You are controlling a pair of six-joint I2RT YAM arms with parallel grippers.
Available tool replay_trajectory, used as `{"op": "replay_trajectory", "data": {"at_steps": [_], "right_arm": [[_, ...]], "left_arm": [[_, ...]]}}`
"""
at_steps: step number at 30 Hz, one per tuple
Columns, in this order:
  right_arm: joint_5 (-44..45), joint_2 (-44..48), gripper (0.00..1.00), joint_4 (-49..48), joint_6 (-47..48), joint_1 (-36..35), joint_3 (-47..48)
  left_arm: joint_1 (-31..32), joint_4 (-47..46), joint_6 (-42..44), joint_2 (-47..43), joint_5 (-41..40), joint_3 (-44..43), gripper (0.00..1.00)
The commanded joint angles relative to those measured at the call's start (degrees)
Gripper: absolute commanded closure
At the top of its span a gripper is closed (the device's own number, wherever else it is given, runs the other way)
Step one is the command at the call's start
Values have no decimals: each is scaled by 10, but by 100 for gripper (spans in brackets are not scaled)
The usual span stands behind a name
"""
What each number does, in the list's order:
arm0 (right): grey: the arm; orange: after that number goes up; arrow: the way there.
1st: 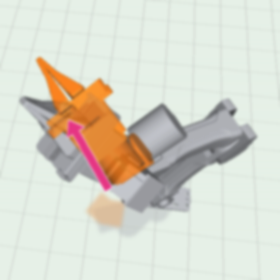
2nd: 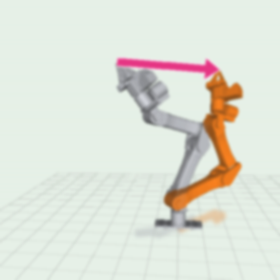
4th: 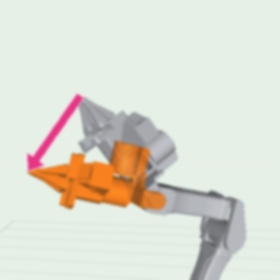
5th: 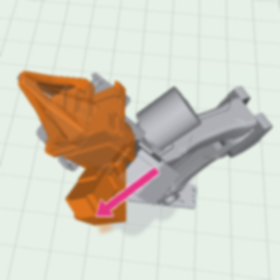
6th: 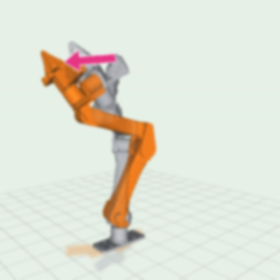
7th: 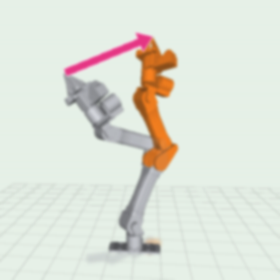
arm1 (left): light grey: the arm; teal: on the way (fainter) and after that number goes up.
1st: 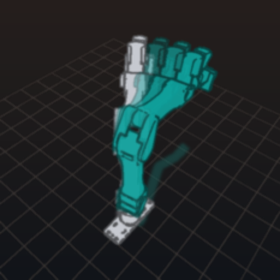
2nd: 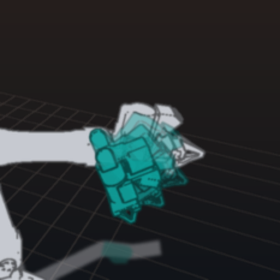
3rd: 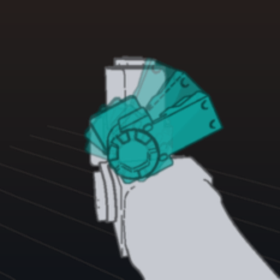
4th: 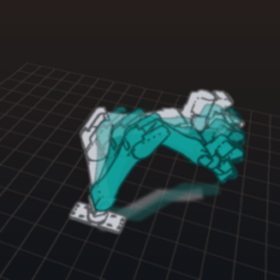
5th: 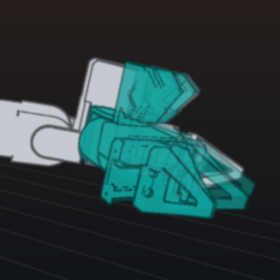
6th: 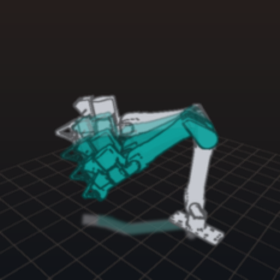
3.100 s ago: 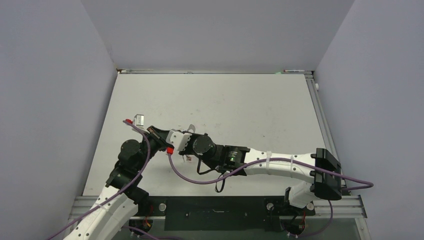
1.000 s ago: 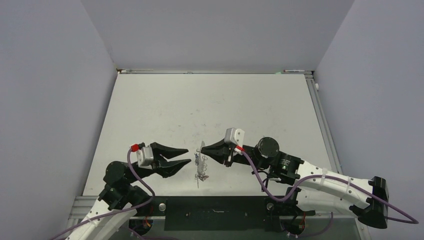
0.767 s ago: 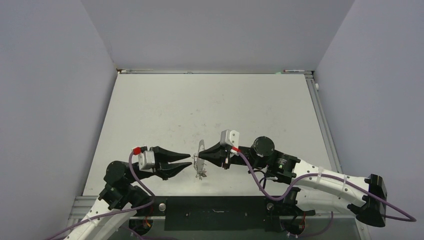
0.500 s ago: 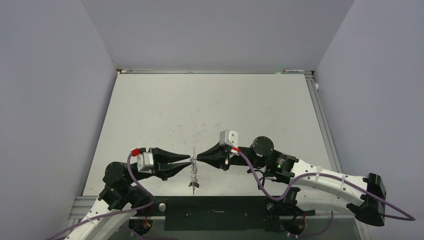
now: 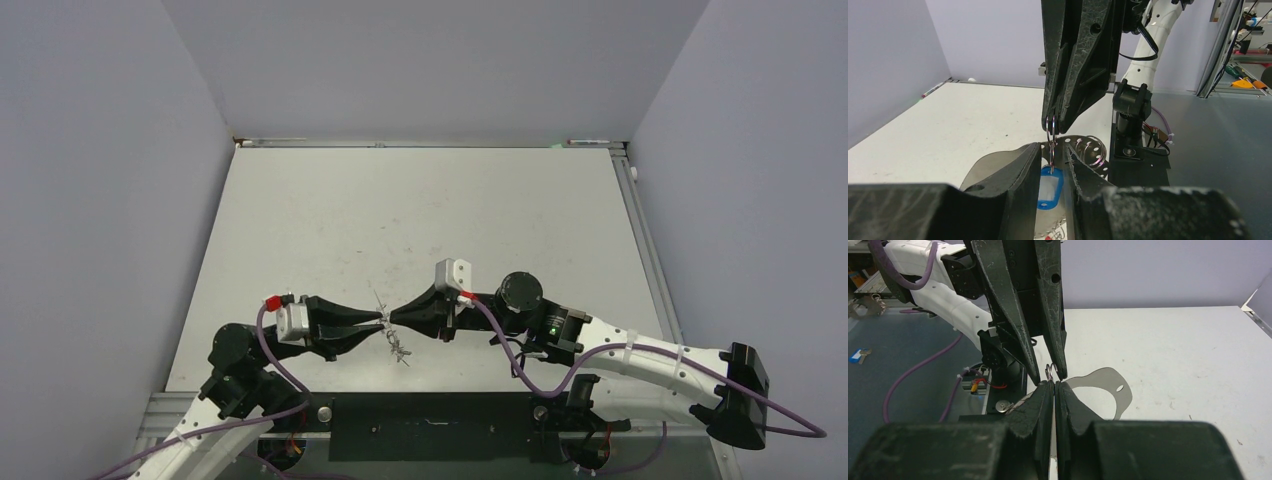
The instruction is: Put the keys on the keyring
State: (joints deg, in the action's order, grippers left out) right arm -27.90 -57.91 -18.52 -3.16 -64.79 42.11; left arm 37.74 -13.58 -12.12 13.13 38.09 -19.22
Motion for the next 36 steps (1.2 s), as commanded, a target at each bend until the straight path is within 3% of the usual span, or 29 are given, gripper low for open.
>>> {"op": "replay_trajectory", "data": {"at_steps": [1, 25, 28, 36], "right_arm": [[-10, 3, 95, -69, -9, 5, 10], [-20, -15, 95, -81, -10, 5, 10], [-27, -20, 95, -85, -12, 5, 9], [-24, -28, 95, -55, -3, 5, 17]], "left_arm": [[1, -29, -12, 9, 11, 0, 81], [1, -25, -15, 15, 10, 0, 95], [1, 0, 10, 15, 6, -9, 100], [-10, 86, 63, 8, -24, -53, 100]]}}
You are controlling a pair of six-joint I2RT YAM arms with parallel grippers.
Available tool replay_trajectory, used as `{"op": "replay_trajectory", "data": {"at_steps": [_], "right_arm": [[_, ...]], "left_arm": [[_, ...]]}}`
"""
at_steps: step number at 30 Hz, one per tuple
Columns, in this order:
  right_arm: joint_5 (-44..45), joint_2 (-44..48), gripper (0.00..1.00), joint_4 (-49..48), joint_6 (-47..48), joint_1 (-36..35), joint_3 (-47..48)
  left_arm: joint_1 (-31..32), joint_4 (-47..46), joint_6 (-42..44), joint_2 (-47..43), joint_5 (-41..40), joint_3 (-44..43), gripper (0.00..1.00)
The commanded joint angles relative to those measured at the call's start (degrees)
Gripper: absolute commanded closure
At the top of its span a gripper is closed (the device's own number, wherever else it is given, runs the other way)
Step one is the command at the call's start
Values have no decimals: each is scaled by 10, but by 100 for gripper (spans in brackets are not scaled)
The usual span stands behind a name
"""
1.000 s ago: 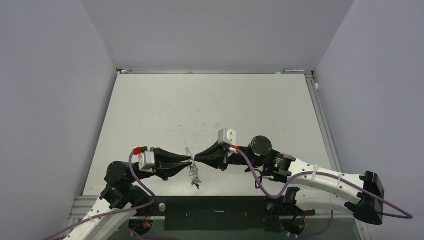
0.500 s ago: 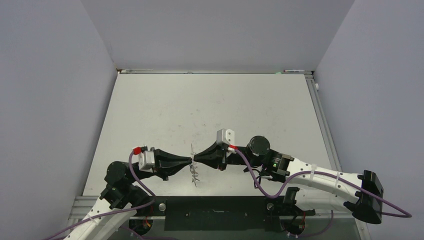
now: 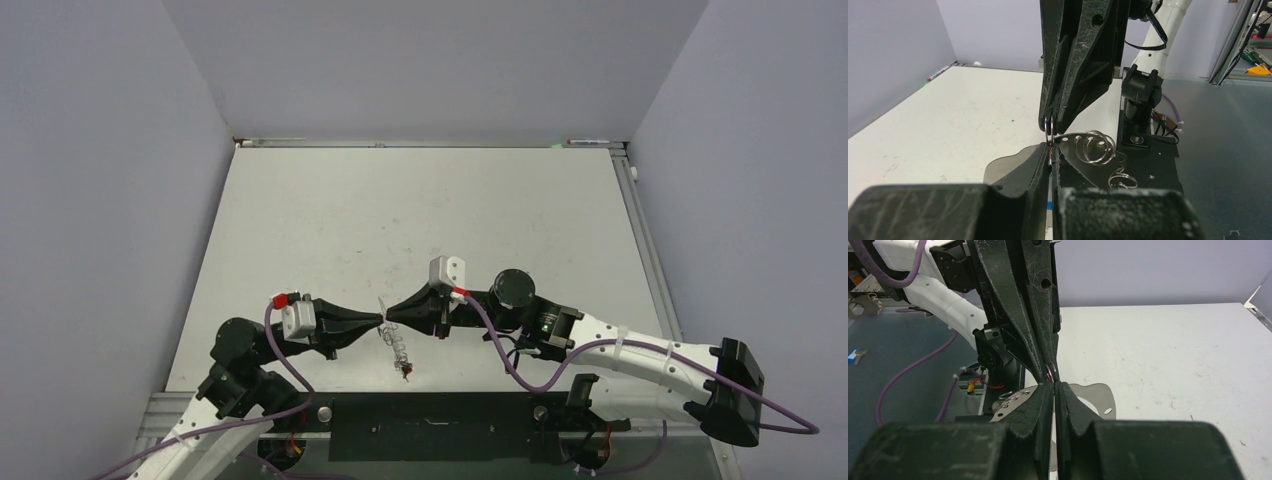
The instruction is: Put the keys on the keyring
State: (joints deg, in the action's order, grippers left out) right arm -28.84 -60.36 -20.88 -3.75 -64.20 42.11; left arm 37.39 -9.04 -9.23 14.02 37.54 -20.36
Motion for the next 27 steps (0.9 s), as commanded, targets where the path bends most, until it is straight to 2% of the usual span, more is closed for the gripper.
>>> {"op": "replay_trajectory", "data": {"at_steps": [1, 3, 11, 19, 25, 27], "right_arm": [[-13, -4, 95, -26, 4, -1, 21], [-13, -5, 92, -14, 6, -1, 26], [-8, 2, 71, 31, 27, -1, 40], [18, -2, 57, 183, 113, -1, 121], [39, -25, 55, 308, 166, -1, 187], [42, -33, 47, 334, 178, -1, 205]], "left_arm": [[-10, 48, 38, 1, -19, -46, 100], [-16, 56, 42, 5, -14, -54, 100], [-25, 65, 49, -7, -33, -56, 100], [-25, 60, 47, 8, -10, -54, 100], [-25, 49, 40, 16, 9, -48, 100], [-24, 47, 38, 18, 14, -47, 100]]}}
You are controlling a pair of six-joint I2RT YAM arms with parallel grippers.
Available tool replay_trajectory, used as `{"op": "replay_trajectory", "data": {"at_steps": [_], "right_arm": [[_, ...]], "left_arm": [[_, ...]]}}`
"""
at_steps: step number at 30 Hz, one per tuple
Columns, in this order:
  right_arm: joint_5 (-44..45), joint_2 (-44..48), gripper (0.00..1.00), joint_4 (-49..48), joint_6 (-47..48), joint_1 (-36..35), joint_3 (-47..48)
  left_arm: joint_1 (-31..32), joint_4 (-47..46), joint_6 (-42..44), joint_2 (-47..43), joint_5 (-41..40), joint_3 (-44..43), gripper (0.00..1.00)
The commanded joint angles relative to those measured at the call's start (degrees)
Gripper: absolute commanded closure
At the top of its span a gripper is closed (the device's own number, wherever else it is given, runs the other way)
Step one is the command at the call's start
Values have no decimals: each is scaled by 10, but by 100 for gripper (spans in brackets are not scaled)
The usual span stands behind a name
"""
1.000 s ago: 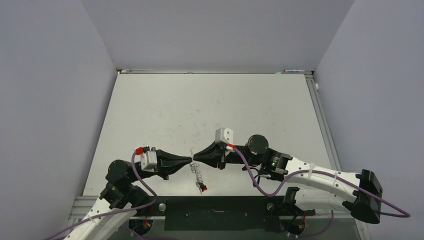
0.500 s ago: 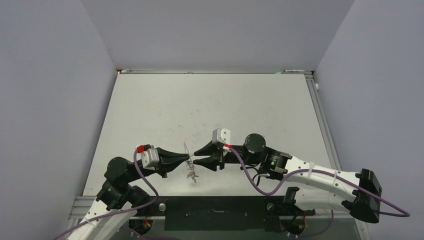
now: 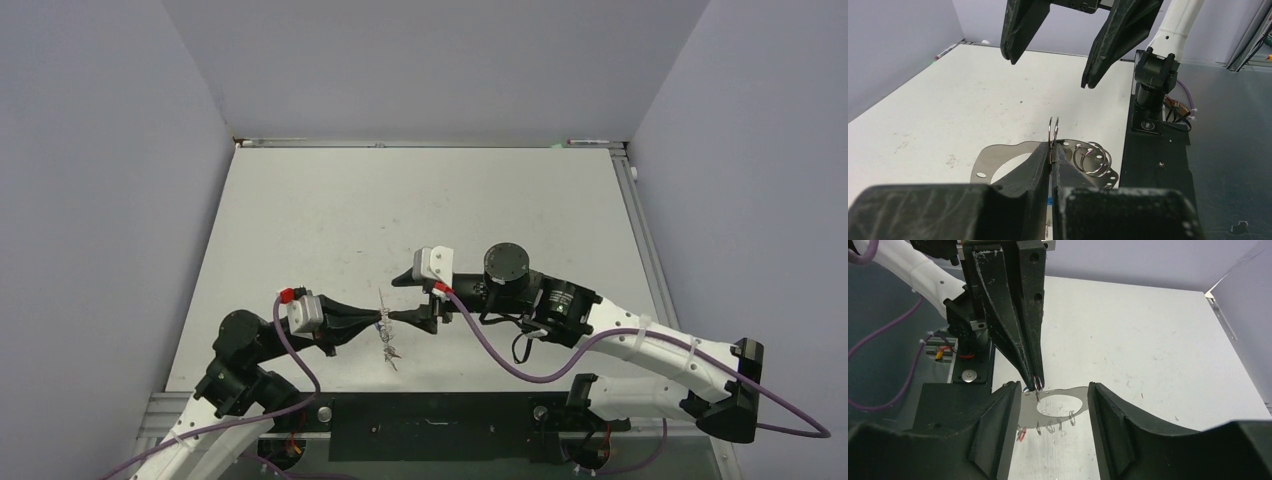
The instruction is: Put the keys on the keyring
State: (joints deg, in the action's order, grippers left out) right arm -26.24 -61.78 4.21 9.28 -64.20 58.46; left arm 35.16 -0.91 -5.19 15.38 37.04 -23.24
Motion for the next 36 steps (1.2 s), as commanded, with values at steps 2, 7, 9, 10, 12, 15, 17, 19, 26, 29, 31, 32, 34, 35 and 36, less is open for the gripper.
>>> {"op": "replay_trajectory", "data": {"at_steps": [2, 7, 9, 10, 12, 15, 17, 19, 26, 29, 31, 32, 34, 35, 36], "right_arm": [[16, -29, 44, 103, 58, -1, 58], [-3, -68, 44, 148, 79, -2, 102], [-9, -83, 46, 158, 85, -3, 114], [-13, -88, 49, 159, 86, -4, 117], [-18, -95, 53, 162, 89, -8, 123], [-21, -103, 59, 169, 94, -14, 131], [-20, -106, 62, 173, 96, -17, 135], [-18, -108, 69, 173, 97, -19, 135], [-17, -103, 66, 171, 97, -22, 135], [-16, -103, 66, 172, 97, -23, 137], [-17, -104, 67, 172, 97, -23, 139], [-17, -105, 67, 172, 97, -24, 139], [-17, -108, 67, 174, 98, -26, 141], [-16, -109, 68, 174, 98, -27, 142], [-15, -109, 68, 173, 99, -28, 142]], "left_arm": [[-2, -35, -3, 6, 22, -18, 100], [-2, -35, -6, 5, 23, -16, 100], [-2, -34, -7, 4, 21, -14, 100], [-2, -34, -8, 4, 20, -14, 100], [-2, -33, -9, 4, 18, -13, 100], [-2, -31, -10, 4, 18, -12, 100], [-2, -32, -10, 4, 17, -12, 100], [-2, -31, -10, 3, 15, -12, 100], [-2, -31, -11, 2, 13, -11, 100], [-2, -32, -11, 2, 13, -10, 100], [-2, -32, -11, 2, 13, -10, 100], [-2, -32, -12, 2, 13, -10, 100], [-2, -31, -12, 2, 13, -10, 100], [-2, -31, -12, 2, 13, -10, 100], [-2, -31, -12, 3, 13, -9, 100]]}}
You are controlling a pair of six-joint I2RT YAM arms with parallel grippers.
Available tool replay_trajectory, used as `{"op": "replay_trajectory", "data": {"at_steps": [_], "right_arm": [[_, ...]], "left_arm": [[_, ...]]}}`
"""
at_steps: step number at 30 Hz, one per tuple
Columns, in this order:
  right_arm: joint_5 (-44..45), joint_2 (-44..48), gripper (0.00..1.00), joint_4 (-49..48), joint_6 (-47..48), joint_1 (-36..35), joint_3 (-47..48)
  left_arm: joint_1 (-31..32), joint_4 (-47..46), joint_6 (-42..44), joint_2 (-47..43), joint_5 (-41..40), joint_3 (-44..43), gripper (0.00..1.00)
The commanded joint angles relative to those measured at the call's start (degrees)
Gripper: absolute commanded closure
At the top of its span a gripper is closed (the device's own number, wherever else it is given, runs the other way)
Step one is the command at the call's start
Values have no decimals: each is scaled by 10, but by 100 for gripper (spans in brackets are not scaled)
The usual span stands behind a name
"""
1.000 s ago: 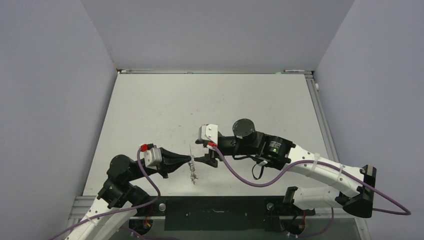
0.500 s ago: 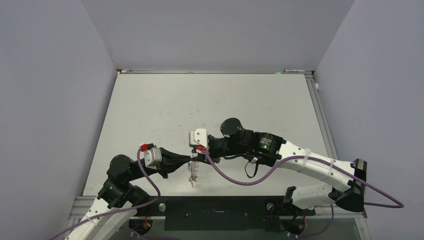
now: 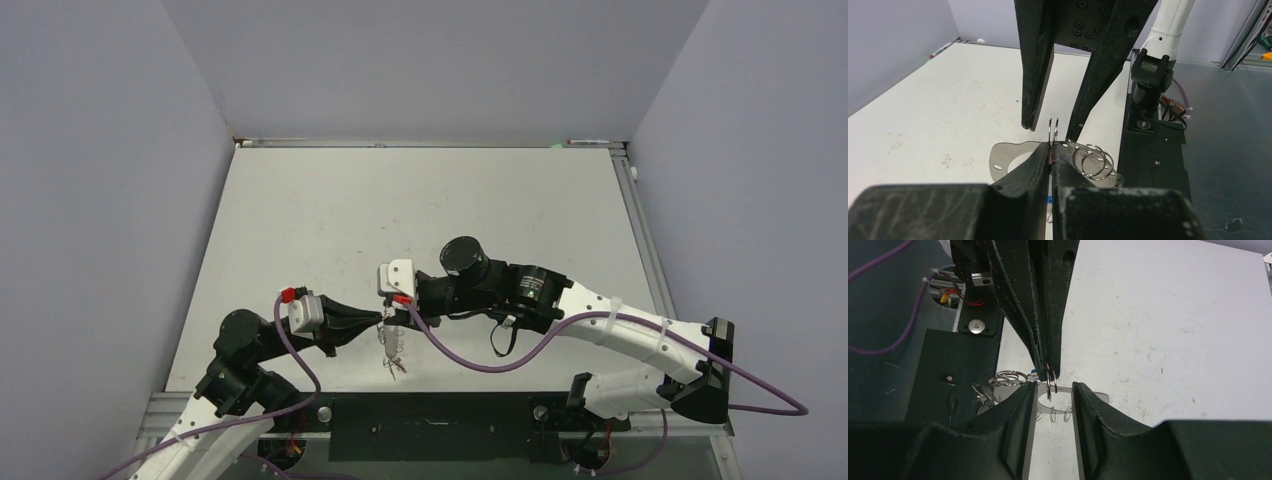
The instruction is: Put the keys on the keyring
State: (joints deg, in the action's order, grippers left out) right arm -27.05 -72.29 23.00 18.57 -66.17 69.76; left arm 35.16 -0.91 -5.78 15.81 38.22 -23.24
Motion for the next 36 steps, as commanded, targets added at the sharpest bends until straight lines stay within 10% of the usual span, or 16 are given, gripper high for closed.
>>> {"op": "replay_trajectory", "data": {"at_steps": [1, 28, 36], "right_arm": [[-6, -4, 68, -15, 6, -9, 30], [10, 0, 95, -48, 11, -9, 10], [23, 47, 95, -94, -2, -6, -32]], "left_arm": [[-2, -32, -6, -1, 2, -9, 100], [-2, -33, -15, -11, -12, -5, 100], [-3, -52, -28, -56, -24, 10, 54]]}}
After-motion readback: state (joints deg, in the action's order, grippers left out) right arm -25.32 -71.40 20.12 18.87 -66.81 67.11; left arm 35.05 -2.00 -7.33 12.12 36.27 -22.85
